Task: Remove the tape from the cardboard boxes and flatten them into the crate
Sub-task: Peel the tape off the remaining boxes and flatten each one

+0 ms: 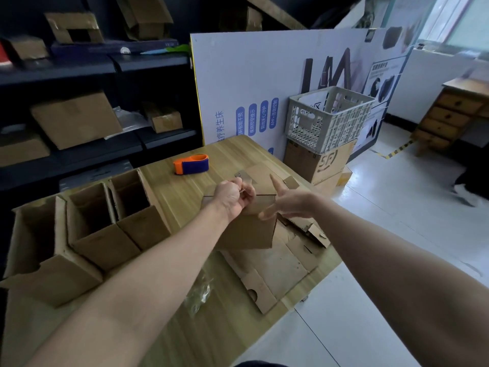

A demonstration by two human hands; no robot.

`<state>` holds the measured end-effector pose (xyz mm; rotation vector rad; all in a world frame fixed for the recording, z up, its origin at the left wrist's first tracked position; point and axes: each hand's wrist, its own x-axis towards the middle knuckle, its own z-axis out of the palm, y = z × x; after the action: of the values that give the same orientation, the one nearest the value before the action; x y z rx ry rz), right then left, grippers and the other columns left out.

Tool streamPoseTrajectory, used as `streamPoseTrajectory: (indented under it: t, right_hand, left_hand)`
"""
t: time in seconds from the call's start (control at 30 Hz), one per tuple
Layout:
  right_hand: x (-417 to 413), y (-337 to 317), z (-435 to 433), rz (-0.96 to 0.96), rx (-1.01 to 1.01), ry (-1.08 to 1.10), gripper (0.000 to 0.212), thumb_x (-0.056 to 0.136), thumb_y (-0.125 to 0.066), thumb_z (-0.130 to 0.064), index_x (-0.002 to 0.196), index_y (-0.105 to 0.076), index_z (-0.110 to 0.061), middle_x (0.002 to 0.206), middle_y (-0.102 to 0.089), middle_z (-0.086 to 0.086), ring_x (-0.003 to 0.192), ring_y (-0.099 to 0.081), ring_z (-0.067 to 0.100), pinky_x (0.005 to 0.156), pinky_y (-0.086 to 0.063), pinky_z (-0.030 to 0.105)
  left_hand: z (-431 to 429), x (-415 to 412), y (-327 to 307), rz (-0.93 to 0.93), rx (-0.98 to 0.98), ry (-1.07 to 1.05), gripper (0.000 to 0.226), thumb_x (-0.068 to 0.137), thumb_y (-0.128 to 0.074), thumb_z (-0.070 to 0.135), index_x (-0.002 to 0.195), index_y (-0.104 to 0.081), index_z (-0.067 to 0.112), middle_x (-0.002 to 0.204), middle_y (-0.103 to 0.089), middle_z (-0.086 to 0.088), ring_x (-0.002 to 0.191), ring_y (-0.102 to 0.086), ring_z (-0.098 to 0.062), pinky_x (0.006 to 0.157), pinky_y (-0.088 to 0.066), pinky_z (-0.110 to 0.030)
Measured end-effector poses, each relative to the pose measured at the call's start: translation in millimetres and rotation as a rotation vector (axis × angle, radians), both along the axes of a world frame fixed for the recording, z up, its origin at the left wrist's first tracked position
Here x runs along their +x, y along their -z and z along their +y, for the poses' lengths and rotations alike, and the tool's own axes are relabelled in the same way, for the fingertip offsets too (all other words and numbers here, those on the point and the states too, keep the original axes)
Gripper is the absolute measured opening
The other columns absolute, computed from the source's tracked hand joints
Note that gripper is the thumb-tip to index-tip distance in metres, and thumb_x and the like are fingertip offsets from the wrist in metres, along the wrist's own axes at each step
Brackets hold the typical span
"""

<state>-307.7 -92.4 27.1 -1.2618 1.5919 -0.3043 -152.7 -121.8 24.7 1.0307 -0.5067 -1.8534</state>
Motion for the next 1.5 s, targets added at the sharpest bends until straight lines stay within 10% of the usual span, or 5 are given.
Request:
streamPoseTrajectory:
  t: [0.17, 0.37, 0.7, 1.27, 1.5]
  right_hand:
    - [12.9, 24.2, -5.1, 0.561, -0.231, -0.287, 0.137, 0.057, -0.084, -0.05, 0.149, 0.017, -0.03, 0.159, 0.014, -0.006, 0.145, 0.013, 0.027, 0.117, -0.008, 0.054]
    - [20.3, 49.4, -2.2, 0.707, -0.233, -0.437, 0.129, 0.057, -0.077, -0.064, 0.151, 0.004, -0.031, 0.158, 0.006, -0.009, 0.144, 0.017, 0.028, 0.115, 0.001, 0.058]
    - [34.7, 68.2, -3.1, 0.792, -0.228, -0.428, 0.118, 0.057, -0.077, -0.065, 0.149, -0.014, -0.025, 0.148, -0.025, 0.005, 0.139, -0.018, 0.029, 0.114, -0.016, 0.054]
    - [26.1, 67.9, -2.5, 0.727, -0.255, -0.421, 0.121, 0.054, -0.079, -0.064, 0.149, -0.015, -0.023, 0.148, -0.024, 0.004, 0.136, -0.022, 0.03, 0.114, -0.018, 0.049]
    - [-0.1, 48.5, -15.5, 0.69, -0.228, -0.394, 0.125, 0.05, -0.082, -0.06, 0.149, -0.014, -0.024, 0.148, -0.023, 0.002, 0.136, -0.022, 0.028, 0.112, -0.025, 0.048]
  left_hand:
    - [8.4, -11.7, 8.3, -0.144, 0.008, 0.111, 0.022, 0.1, -0.033, 0.001, 0.081, -0.043, 0.006, 0.067, -0.043, -0.009, 0.044, -0.041, -0.011, 0.044, -0.042, -0.022]
    - [5.3, 14.9, 31.4, -0.389, -0.107, 0.154, 0.024, 0.096, -0.046, 0.002, 0.075, -0.044, 0.012, 0.064, -0.045, -0.008, 0.049, -0.04, -0.015, 0.041, -0.04, -0.02]
    - [11.5, 60.3, 65.2, -1.579, -0.728, 0.224, 0.009, 0.087, -0.06, 0.009, 0.093, -0.053, 0.011, 0.091, -0.051, -0.003, 0.077, -0.056, -0.021, 0.066, -0.05, -0.034]
    - [13.6, 18.7, 47.1, -1.328, -0.599, 0.476, 0.038, 0.098, -0.036, 0.038, 0.116, -0.063, 0.017, 0.126, -0.05, -0.005, 0.116, -0.047, -0.023, 0.088, -0.028, -0.027]
    - [-2.7, 37.1, 34.8, -0.875, -0.482, 0.171, 0.037, 0.09, -0.054, 0.029, 0.056, -0.048, 0.016, 0.051, -0.048, 0.006, 0.044, -0.043, -0.003, 0.049, -0.034, -0.019]
